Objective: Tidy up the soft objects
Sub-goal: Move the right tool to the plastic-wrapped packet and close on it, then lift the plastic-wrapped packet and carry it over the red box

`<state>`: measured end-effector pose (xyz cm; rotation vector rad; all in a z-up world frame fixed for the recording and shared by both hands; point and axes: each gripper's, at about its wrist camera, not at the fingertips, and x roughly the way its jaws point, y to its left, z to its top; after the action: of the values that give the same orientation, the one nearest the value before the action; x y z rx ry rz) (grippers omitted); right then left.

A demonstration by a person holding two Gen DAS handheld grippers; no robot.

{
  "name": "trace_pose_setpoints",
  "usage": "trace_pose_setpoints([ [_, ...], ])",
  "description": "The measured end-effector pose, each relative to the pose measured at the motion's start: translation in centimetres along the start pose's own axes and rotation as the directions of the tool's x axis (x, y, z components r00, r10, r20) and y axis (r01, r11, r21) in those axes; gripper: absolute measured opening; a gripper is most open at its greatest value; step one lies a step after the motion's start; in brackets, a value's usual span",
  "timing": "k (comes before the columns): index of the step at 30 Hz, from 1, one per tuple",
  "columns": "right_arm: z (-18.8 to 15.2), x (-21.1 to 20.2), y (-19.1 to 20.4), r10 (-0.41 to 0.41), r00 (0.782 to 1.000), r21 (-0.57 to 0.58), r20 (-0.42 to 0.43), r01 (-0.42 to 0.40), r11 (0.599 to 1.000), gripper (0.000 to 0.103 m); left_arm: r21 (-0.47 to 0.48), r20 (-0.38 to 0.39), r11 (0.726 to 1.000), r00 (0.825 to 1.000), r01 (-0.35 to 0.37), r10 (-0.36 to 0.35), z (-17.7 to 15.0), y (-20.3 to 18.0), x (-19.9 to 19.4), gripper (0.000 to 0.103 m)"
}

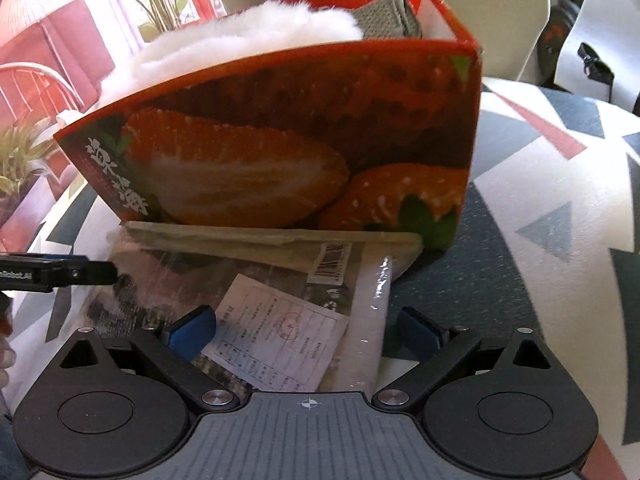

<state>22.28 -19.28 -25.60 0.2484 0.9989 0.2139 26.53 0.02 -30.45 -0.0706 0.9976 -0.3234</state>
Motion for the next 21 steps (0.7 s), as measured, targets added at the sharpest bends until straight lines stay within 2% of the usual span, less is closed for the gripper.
trace_pose_setpoints([
  [5, 0.6, 0.5, 0.3, 0.021, 1.0, -0.011, -0.001, -0.021, 1.0, 0.097, -0.001, 0.005, 0.999, 0.999, 0.052, -0.052, 0.0, -0.8, 0.1, 0.084],
  [9, 0.8, 0.7, 0.8, 0.031, 0.999, -0.031, -0.016, -0.031, 0.999, 0.097, -0.005, -0.002, 0.994, 0.994, 0.111, -0.111, -0.2, -0.9, -0.3, 0.068],
  [11, 0.8, 0.7, 1.0, 0.053, 0.998, -0.031, -0.028, -0.054, 0.998, 0.097, -0.002, -0.01, 0.992, 0.992, 0.125, -0.125, -0.3, -0.9, -0.5, 0.065],
  [12, 0.7, 0.5, 1.1, 0.055, 0.998, -0.032, -0.031, -0.056, 0.998, 0.096, 0.007, -0.007, 0.992, 0.992, 0.124, -0.124, -0.5, -1.1, -0.7, 0.059],
  [13, 0.6, 0.3, 1.1, 0.057, 0.998, -0.033, -0.03, -0.058, 0.998, 0.091, 0.012, -0.002, 0.993, 0.993, 0.12, -0.12, -0.6, -1.2, -1.0, 0.054],
  [17, 0.4, -1.1, 0.8, 0.056, 0.998, 0.009, -0.004, -0.056, 0.998, 0.071, 0.004, 0.032, 0.992, 0.991, 0.129, -0.129, -0.8, -1.1, -2.8, 0.047],
  [19, 0.2, -2.5, 0.7, 0.067, 0.998, 0.015, 0.021, -0.067, 0.998, 0.066, 0.002, 0.055, 0.99, 0.988, 0.142, -0.142, -0.8, -1.2, -4.0, 0.046],
  [21, 0.2, -4.0, 0.9, 0.079, 0.996, -0.01, 0.041, -0.079, 0.997, 0.065, 0.004, 0.081, 0.987, 0.984, 0.158, -0.158, -0.9, -1.5, -5.4, 0.046],
])
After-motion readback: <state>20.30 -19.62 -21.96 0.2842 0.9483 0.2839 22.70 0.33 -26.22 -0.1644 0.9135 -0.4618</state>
